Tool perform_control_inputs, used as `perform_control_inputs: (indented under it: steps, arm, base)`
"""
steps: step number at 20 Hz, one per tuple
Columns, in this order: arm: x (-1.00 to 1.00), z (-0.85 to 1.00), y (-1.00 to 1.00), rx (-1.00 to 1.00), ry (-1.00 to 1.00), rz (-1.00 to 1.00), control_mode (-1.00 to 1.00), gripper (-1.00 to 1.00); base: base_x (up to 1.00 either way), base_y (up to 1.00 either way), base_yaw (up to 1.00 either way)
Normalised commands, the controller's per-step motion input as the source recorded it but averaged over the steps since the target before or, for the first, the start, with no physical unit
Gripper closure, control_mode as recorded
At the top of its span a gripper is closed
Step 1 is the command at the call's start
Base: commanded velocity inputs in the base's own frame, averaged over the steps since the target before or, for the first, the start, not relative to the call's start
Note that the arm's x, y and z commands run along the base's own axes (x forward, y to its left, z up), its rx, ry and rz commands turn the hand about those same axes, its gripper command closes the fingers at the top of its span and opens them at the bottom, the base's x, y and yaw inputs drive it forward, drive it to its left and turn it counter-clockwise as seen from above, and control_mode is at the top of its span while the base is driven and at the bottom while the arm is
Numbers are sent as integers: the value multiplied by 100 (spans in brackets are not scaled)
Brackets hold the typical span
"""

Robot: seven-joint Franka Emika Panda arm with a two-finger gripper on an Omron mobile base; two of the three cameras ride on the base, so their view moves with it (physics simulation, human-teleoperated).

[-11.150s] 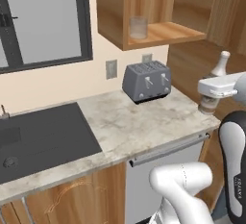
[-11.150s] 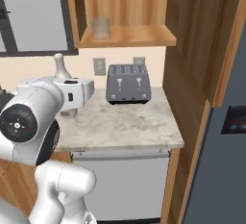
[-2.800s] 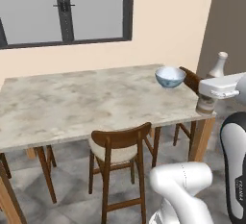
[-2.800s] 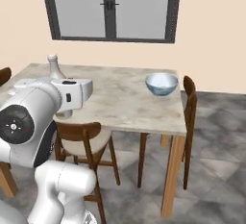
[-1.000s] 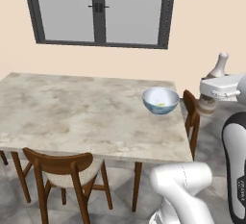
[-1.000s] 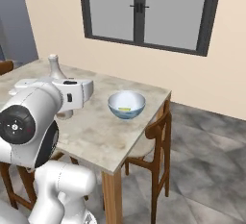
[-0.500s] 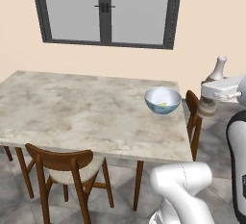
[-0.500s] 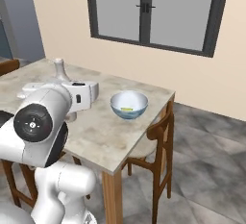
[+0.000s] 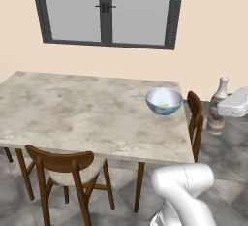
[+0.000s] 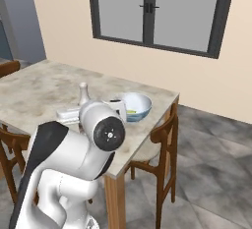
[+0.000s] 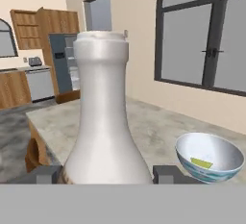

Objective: There is a bowl on the dining counter. Grab a lemon wedge from the fridge and place it in the bowl. Then get the liquor bottle and glass cup from the cabinet and place them next to the bowl.

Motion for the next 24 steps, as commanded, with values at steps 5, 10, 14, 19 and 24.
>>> perform_control_inputs:
  steps: [5, 10, 14, 19, 24]
  arm:
    - [8, -56, 5, -1, 11, 7, -100, 100]
    - [43, -67, 25, -4, 9, 0, -100, 100]
    - [38, -73, 19, -5, -1, 0, -100, 100]
    - [24, -67, 3, -4, -11, 0, -100, 100]
    - [37, -49, 0, 0, -7, 5, -100, 100]
  base:
    - [0, 0, 0]
    - [0, 0, 0]
    - [0, 0, 0]
    - [0, 0, 0]
    - [0, 0, 0]
